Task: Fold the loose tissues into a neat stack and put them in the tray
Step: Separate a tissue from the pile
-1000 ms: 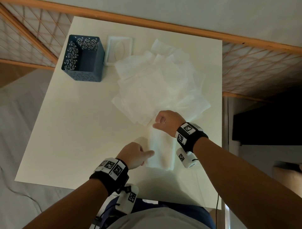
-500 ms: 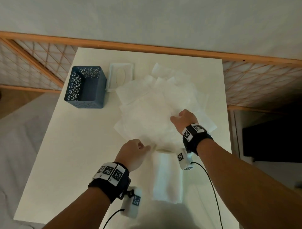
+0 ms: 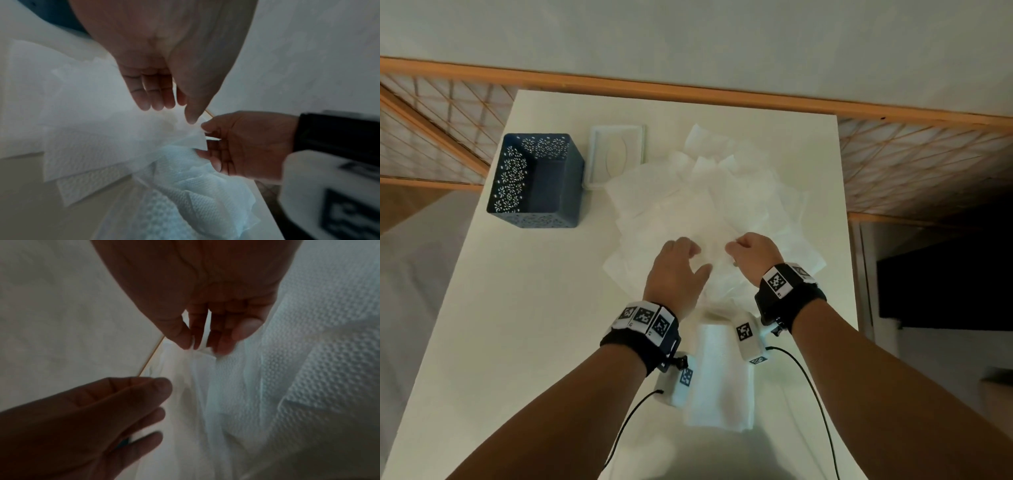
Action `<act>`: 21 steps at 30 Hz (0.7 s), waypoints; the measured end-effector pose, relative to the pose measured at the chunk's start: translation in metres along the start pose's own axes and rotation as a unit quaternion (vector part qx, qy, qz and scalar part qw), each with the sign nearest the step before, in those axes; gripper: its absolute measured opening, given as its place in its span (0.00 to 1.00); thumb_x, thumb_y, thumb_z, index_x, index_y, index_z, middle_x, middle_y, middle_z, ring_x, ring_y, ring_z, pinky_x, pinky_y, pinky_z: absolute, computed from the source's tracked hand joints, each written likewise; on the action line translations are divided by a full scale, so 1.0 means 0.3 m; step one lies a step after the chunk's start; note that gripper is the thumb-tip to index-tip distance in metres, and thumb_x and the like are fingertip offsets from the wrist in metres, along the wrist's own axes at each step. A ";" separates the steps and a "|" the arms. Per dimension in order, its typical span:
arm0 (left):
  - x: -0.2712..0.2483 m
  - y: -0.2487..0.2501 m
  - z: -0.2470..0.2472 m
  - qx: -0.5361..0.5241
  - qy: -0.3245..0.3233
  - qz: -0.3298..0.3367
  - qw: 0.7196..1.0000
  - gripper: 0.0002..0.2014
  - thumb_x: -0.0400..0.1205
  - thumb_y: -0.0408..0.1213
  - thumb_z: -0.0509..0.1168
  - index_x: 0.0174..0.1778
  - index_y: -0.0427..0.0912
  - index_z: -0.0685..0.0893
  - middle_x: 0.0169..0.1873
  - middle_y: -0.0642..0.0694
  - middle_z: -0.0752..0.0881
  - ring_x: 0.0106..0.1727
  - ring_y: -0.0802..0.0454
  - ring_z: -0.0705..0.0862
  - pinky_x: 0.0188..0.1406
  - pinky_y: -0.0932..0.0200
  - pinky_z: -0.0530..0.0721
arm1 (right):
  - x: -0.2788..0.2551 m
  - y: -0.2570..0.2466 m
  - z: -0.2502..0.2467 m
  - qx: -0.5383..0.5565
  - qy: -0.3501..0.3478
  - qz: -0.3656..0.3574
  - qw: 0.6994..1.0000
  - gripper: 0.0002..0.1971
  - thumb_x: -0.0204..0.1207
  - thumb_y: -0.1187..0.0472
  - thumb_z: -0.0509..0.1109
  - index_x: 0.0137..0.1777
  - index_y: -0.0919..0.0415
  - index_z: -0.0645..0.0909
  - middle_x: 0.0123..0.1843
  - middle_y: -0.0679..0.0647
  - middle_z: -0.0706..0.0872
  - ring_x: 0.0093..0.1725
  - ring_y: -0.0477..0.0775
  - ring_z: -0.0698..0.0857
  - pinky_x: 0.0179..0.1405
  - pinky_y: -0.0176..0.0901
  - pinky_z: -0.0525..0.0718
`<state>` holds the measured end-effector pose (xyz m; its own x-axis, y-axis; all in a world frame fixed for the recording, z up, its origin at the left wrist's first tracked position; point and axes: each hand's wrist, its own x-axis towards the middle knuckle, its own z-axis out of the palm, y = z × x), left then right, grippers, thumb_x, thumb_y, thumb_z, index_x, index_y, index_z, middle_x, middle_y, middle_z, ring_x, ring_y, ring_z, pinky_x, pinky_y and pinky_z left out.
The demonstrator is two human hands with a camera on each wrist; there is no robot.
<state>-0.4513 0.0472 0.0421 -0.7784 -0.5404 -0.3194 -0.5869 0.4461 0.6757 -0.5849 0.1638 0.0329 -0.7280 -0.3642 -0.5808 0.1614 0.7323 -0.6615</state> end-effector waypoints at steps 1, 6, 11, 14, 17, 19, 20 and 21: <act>0.008 0.005 0.002 0.002 -0.007 0.018 1.000 0.19 0.85 0.47 0.73 0.70 0.51 0.78 0.65 0.54 0.81 0.66 0.54 0.81 0.62 0.59 0.78 | -0.007 0.000 0.002 0.034 -0.005 0.005 0.999 0.07 0.83 0.56 0.69 0.48 0.60 0.84 0.44 0.57 0.89 0.45 0.59 0.88 0.46 0.51 0.88; 0.042 0.010 -0.010 0.009 -0.037 0.050 0.998 0.29 0.86 0.51 0.73 0.81 0.50 0.71 0.78 0.54 0.77 0.78 0.55 0.76 0.69 0.62 0.72 | -0.046 -0.005 0.017 0.187 -0.036 0.023 0.981 0.05 0.83 0.63 0.67 0.47 0.62 0.83 0.48 0.55 0.86 0.46 0.53 0.89 0.52 0.51 0.93; 0.049 -0.017 -0.011 -0.010 -0.055 0.045 0.997 0.29 0.84 0.53 0.75 0.77 0.50 0.72 0.72 0.57 0.81 0.72 0.57 0.81 0.69 0.59 0.79 | -0.050 -0.005 0.042 0.255 -0.054 0.043 0.964 0.10 0.82 0.66 0.63 0.40 0.58 0.80 0.41 0.55 0.83 0.40 0.55 0.85 0.59 0.63 0.90; 0.049 -0.021 -0.013 -0.044 -0.057 0.044 0.996 0.21 0.86 0.47 0.73 0.73 0.50 0.76 0.67 0.58 0.85 0.67 0.59 0.84 0.66 0.60 0.81 | -0.056 -0.004 0.055 0.282 -0.075 0.046 0.955 0.09 0.81 0.66 0.62 0.41 0.59 0.81 0.48 0.61 0.86 0.45 0.59 0.88 0.60 0.65 0.92; 0.051 -0.019 -0.016 -0.045 -0.059 0.038 0.997 0.14 0.86 0.45 0.71 0.67 0.51 0.82 0.62 0.58 0.87 0.64 0.59 0.86 0.65 0.60 0.83 | -0.064 -0.002 0.061 0.301 -0.085 0.055 0.948 0.10 0.80 0.66 0.61 0.49 0.66 0.84 0.53 0.62 0.92 0.51 0.63 0.92 0.60 0.64 0.92; 0.052 -0.020 -0.017 -0.050 -0.058 0.030 0.997 0.12 0.85 0.42 0.70 0.65 0.51 0.84 0.59 0.57 0.89 0.63 0.59 0.87 0.64 0.58 0.85 | -0.072 -0.007 0.061 0.303 -0.095 0.066 0.946 0.18 0.77 0.65 0.60 0.60 0.69 0.86 0.56 0.63 0.94 0.56 0.64 0.94 0.61 0.61 0.92; 0.052 -0.020 -0.016 -0.054 -0.059 0.027 0.996 0.12 0.85 0.41 0.69 0.64 0.51 0.84 0.59 0.57 0.89 0.62 0.59 0.87 0.63 0.59 0.85 | -0.076 -0.008 0.060 0.303 -0.099 0.069 0.945 0.20 0.76 0.64 0.60 0.62 0.68 0.86 0.57 0.63 0.94 0.56 0.64 0.94 0.61 0.61 0.92; 0.052 -0.021 -0.017 -0.055 -0.062 0.025 0.996 0.11 0.85 0.39 0.68 0.64 0.51 0.84 0.58 0.57 0.89 0.60 0.59 0.88 0.61 0.62 0.84 | -0.079 -0.010 0.058 0.303 -0.102 0.069 0.945 0.20 0.76 0.65 0.60 0.63 0.67 0.87 0.58 0.63 0.94 0.55 0.63 0.95 0.61 0.60 0.92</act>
<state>-0.4587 0.0323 0.0363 -0.8314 -0.4247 -0.3583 -0.5240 0.3849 0.7598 -0.5564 0.1602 0.0403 -0.5385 -0.4374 -0.7202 0.6426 0.3396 -0.6868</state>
